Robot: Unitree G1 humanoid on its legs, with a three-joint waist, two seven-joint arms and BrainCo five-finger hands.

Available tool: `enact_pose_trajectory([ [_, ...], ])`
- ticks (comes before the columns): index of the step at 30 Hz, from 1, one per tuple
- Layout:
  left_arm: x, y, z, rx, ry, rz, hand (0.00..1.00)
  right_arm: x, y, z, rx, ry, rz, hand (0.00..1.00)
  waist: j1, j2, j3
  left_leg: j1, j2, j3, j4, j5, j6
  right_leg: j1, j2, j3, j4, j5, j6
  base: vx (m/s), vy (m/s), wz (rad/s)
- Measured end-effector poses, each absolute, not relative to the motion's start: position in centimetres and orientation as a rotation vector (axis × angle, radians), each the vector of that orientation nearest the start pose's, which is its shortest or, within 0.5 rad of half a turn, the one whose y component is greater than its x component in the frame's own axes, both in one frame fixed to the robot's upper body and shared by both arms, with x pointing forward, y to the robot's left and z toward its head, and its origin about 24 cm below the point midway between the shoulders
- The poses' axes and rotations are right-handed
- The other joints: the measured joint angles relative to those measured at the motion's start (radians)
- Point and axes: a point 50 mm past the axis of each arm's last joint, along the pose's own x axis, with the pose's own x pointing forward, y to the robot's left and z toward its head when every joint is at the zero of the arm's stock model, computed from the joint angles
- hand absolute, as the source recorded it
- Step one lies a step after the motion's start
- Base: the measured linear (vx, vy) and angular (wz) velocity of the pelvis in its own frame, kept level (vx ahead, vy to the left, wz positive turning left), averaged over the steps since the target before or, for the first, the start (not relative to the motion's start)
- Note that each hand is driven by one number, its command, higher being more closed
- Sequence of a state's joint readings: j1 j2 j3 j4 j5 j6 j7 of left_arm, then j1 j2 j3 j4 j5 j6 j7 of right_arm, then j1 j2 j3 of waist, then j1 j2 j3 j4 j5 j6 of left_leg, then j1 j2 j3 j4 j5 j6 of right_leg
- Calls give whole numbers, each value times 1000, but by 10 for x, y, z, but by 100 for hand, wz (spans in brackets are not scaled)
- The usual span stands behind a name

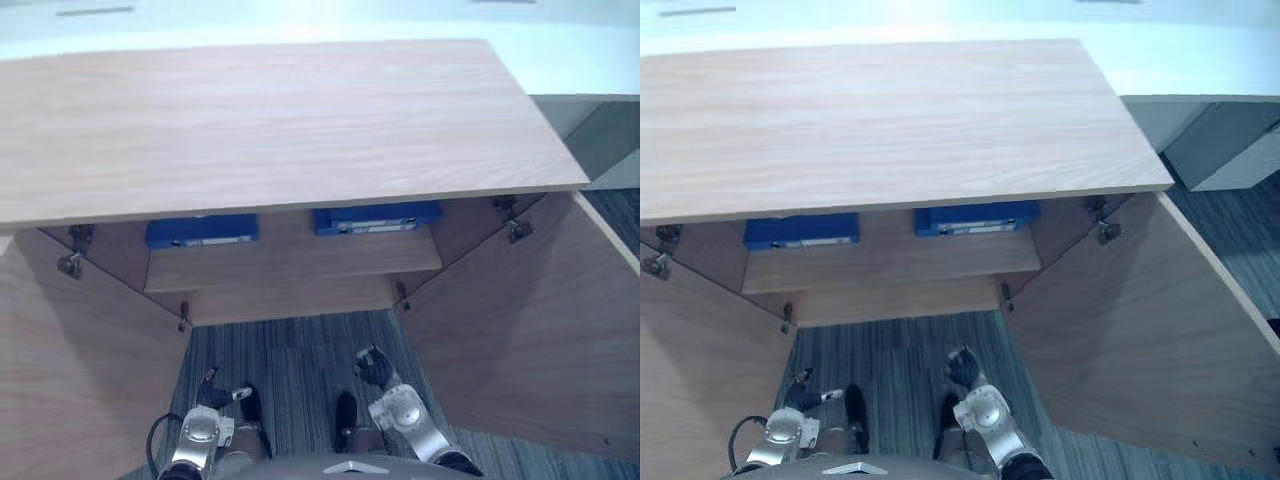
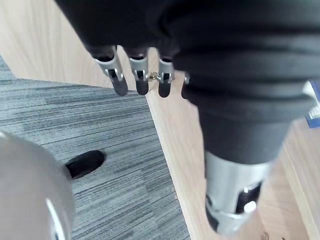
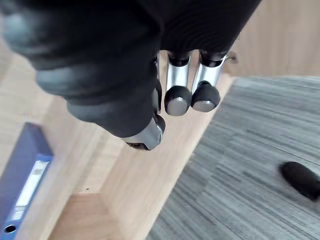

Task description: Walk over to the cabinet, pick up the folder, carry it to the office cabinet, place the folder inside the office cabinet, then close the office cabinet door

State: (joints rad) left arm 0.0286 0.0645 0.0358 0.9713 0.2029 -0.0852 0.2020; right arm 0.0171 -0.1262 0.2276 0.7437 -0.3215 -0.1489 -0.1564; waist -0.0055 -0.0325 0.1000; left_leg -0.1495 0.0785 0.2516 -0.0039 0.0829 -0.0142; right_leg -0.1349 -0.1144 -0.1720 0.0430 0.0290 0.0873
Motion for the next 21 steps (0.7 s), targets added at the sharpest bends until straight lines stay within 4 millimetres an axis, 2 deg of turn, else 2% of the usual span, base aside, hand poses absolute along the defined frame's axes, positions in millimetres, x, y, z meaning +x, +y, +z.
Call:
enact_pose_trajectory([
  [3, 129, 188, -148, 315, 932, 130, 0, 166, -163, -124, -503, 690, 126, 0, -2, 1, -24, 58, -17, -4, -76, 25, -4, 32, -1, 5, -31, 5, 1, -14, 51, -4],
  [6, 120, 188, -152, 322, 974, 116, 0, 149, -170, -138, -451, 812, 62, 0, -5, -2, -47, 68, -25, -4, -82, 24, -4, 43, -5, 21, -42, 2, 3, -23, 55, -5],
  [17, 112, 186, -156, 313, 1029, 104, 0, 126, -197, -149, -221, 969, -239, 0, -24, 6, -77, 102, -53, -5, -83, 8, 15, 82, -21, 60, -64, 3, 13, 6, 34, -1],
  [21, 111, 187, -157, 313, 1042, 106, 0, 123, -201, -149, -121, 978, -335, 0, -29, 4, -78, 130, -57, 21, -83, -9, 14, 96, -22, 96, -67, 7, 11, 47, 29, -20],
])
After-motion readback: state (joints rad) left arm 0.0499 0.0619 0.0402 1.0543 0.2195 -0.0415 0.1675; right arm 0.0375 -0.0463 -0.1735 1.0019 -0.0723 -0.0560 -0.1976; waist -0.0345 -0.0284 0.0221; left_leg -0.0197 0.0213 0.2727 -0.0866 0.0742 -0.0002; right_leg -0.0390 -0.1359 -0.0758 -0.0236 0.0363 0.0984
